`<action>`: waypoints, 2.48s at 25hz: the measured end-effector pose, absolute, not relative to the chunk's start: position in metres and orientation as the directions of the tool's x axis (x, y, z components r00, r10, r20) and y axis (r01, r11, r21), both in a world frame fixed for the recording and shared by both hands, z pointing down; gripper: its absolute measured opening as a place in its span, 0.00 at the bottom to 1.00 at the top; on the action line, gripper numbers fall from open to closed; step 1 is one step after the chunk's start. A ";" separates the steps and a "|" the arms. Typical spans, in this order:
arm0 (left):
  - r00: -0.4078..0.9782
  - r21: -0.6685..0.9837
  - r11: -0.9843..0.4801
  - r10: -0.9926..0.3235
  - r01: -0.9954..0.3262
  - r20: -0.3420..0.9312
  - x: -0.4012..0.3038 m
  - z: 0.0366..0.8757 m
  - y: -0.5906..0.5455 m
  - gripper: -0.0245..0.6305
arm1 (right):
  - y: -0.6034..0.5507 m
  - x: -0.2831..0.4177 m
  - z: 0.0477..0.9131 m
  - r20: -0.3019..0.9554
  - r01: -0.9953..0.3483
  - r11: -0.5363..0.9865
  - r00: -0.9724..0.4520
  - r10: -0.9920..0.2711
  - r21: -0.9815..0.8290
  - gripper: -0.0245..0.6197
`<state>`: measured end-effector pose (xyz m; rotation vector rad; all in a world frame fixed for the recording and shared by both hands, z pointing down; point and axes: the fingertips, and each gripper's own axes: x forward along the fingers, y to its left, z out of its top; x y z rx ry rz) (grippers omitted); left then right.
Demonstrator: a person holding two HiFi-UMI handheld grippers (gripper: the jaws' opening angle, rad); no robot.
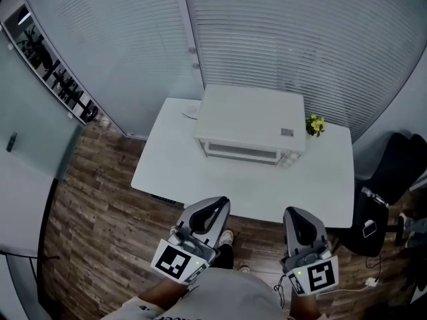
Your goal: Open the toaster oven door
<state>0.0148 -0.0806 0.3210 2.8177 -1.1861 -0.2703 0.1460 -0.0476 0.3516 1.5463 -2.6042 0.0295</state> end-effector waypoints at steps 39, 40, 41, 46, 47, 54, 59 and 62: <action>0.695 0.142 -0.688 -0.719 -0.712 -0.001 -0.031 0.380 -0.243 0.09 | -0.171 0.102 0.341 0.104 -0.895 0.429 -0.418 -0.903 0.122 0.05; 0.691 0.145 -0.683 -0.723 -0.716 0.007 -0.031 0.384 -0.246 0.09 | -0.171 0.103 0.341 0.103 -0.897 0.425 -0.415 -0.904 0.122 0.05; 0.688 0.147 -0.679 -0.726 -0.719 0.014 -0.032 0.388 -0.249 0.09 | -0.172 0.104 0.341 0.103 -0.898 0.423 -0.413 -0.905 0.122 0.05; 0.667 0.171 -0.652 -0.743 -0.739 0.050 -0.039 0.412 -0.265 0.09 | -0.174 0.102 0.340 0.099 -0.897 0.424 -0.414 -0.905 0.124 0.05; 0.659 0.174 -0.642 -0.749 -0.746 0.062 -0.041 0.418 -0.269 0.09 | -0.174 0.102 0.340 0.098 -0.897 0.424 -0.414 -0.905 0.122 0.05; 0.624 0.203 -0.594 -0.768 -0.779 0.146 -0.048 0.449 -0.286 0.22 | -0.177 0.099 0.344 0.098 -0.895 0.432 -0.422 -0.901 0.114 0.05; 0.597 0.220 -0.559 -0.780 -0.800 0.190 -0.050 0.469 -0.299 0.24 | -0.179 0.096 0.344 0.097 -0.892 0.437 -0.427 -0.899 0.114 0.05; 0.592 0.222 -0.552 -0.777 -0.804 0.215 -0.048 0.481 -0.304 0.24 | -0.180 0.094 0.344 0.097 -0.890 0.441 -0.432 -0.897 0.114 0.05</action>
